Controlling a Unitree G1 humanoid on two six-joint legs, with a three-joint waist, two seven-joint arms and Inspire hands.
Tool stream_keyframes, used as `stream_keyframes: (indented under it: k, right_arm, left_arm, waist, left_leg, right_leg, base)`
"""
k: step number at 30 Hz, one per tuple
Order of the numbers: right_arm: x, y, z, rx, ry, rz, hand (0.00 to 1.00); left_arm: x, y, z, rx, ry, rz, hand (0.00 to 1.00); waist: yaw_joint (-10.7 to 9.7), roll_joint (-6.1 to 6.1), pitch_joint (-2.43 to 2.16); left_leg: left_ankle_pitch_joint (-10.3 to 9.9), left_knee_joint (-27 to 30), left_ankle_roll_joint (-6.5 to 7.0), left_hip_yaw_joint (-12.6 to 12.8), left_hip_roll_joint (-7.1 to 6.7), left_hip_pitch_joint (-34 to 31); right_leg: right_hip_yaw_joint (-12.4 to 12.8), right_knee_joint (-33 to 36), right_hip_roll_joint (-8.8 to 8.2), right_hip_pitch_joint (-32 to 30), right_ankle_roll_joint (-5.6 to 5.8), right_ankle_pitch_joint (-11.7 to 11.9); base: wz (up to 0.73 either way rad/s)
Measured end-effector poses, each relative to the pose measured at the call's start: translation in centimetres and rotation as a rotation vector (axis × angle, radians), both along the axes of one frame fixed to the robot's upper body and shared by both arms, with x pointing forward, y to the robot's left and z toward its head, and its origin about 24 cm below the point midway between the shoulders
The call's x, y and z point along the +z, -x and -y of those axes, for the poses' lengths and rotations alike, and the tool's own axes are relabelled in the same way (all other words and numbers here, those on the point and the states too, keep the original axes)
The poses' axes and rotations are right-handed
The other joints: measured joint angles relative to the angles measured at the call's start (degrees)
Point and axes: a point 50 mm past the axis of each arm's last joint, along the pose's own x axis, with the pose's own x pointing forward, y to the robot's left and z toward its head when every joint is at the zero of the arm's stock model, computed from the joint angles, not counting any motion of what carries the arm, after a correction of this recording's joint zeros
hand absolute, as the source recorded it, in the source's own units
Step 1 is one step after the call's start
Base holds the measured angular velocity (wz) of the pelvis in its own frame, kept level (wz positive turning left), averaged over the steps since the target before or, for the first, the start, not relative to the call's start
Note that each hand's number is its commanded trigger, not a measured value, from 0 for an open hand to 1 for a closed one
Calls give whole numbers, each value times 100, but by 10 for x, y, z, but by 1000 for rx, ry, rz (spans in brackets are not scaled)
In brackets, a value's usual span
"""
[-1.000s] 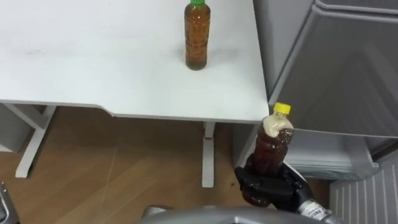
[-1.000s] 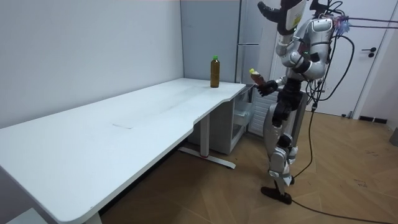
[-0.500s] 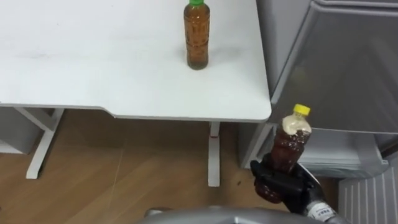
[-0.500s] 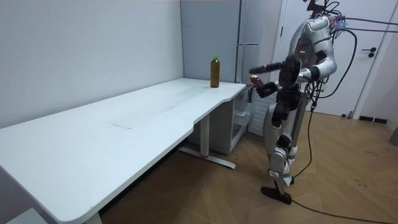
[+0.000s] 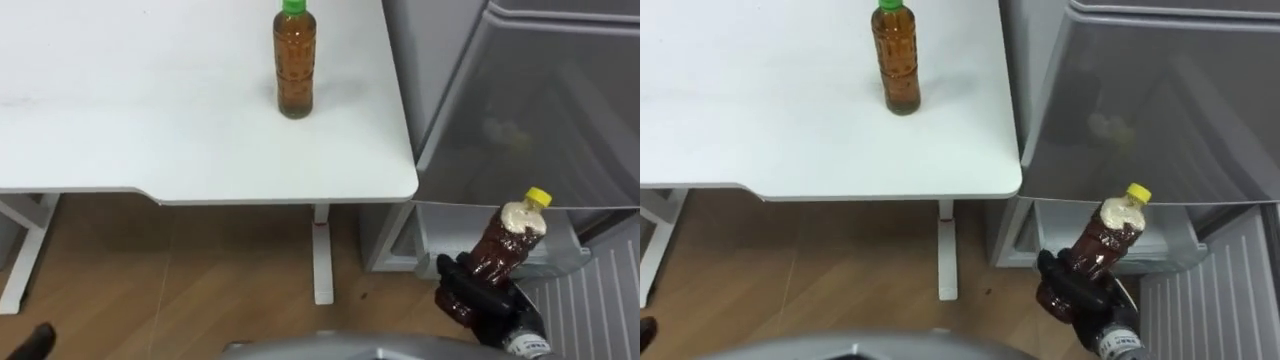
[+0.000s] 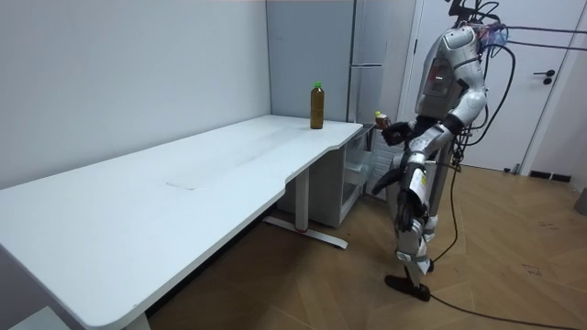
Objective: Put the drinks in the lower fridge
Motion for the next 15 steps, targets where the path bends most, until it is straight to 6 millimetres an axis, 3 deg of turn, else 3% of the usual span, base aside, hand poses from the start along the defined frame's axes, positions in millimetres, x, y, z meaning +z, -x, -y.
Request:
stream_keyframes:
  k: [10, 15]
  right_arm:
    - [-7, -18, 8, -85, 14, -40, 100]
    - [-7, -30, 10, -100, 31, -35, 100]
  left_arm:
    - [-46, 51, 37, -148, 362, -264, 0]
    - [-55, 42, 49, -358, 471, -310, 0]
  waist:
    - [-393, -10, 7]
    - [-535, -41, 25]
  left_leg:
    - [0, 16, 0, 64, -2, 2]
    - [-3, 88, 2, 88, -3, -131]
  right_leg:
    - [64, 12, 1, -2, 10, -8]
    - [58, 30, -4, -86, 9, -7]
  base:
    - [-2]
    - [-1]
